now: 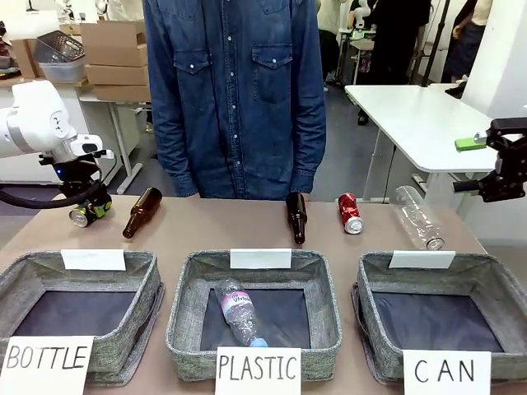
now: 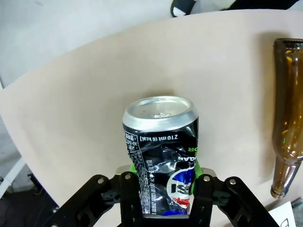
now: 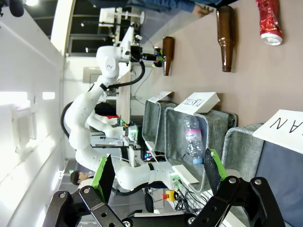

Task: Sort the can waste into the basket.
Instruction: Pick up the can waste from the table and place it in the right Fabric basket.

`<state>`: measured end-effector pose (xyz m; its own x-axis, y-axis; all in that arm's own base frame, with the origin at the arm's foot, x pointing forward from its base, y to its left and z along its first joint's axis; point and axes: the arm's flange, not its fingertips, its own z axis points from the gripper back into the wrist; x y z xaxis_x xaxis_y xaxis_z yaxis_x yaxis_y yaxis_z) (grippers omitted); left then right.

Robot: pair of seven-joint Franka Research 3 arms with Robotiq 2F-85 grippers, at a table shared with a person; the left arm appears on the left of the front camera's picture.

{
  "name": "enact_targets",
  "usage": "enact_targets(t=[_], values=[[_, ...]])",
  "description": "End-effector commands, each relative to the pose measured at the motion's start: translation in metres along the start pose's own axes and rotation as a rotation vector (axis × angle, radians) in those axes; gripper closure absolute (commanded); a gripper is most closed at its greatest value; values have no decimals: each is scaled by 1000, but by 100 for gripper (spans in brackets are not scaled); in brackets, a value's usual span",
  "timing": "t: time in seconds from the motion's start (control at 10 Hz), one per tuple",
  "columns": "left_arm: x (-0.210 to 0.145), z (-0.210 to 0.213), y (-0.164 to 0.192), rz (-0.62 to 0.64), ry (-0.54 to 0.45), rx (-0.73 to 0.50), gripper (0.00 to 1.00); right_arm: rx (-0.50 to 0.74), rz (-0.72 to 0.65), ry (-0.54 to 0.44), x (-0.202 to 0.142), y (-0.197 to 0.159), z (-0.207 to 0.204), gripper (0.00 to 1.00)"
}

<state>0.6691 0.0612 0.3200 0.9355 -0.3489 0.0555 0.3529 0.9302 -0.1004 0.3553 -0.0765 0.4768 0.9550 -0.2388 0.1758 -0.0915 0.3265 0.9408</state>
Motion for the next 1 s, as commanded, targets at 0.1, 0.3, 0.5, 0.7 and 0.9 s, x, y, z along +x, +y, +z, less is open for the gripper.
enact_targets(t=[0.1, 0.3, 0.5, 0.7, 0.9], values=[[-12, 18, -4, 49, -21, -11, 97, 22, 19, -8, 4, 2, -2, 0], [-78, 89, -30, 33, -18, -62, 97, 22, 19, -8, 4, 2, -2, 0], [-174, 159, -73, -103, -100, -149, 97, 22, 19, -8, 4, 2, -2, 0], [-256, 185, -112, -304, -196, -226, 97, 22, 19, -8, 4, 2, -2, 0], [-309, 186, -135, -439, -292, -206, 97, 22, 19, -8, 4, 2, -2, 0]])
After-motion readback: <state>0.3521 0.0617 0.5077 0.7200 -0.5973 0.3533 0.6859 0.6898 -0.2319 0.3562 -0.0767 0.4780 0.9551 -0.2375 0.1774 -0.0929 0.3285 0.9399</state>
